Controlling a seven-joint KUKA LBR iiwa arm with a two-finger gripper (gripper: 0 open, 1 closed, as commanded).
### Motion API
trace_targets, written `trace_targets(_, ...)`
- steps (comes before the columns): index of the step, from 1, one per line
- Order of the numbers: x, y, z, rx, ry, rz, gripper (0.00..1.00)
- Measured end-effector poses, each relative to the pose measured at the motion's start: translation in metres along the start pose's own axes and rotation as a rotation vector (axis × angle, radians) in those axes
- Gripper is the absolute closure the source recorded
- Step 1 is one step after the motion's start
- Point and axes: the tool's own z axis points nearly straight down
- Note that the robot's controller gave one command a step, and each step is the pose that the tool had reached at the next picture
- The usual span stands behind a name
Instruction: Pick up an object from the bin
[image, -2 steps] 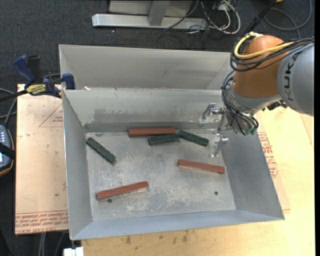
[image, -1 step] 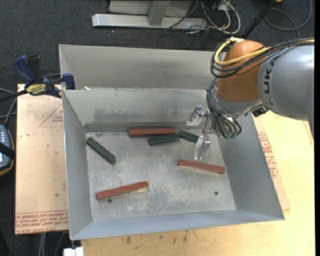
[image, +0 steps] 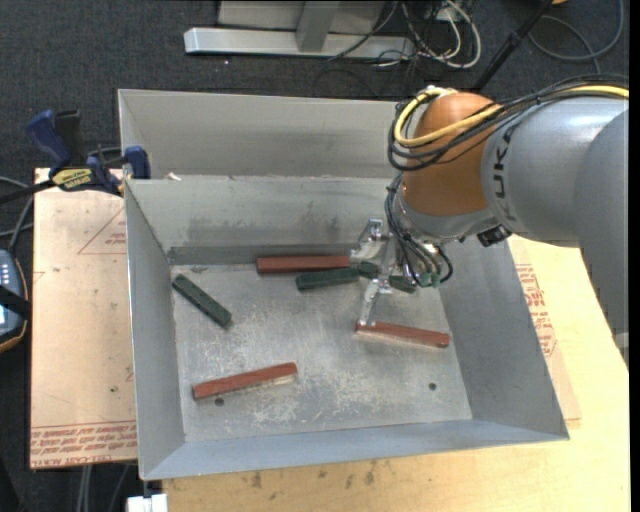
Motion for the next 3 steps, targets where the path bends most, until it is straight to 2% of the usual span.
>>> trace_targets(1,0.004,-0.023,0.039,-0.003,-0.011,0.166,0.0)
trace_targets(2,-0.017,0.049,0.051,-0.003,-0.019,0.113,1.0)
trace_targets(3,-0.017,0.049,0.051,-0.003,-0.019,0.113,1.0)
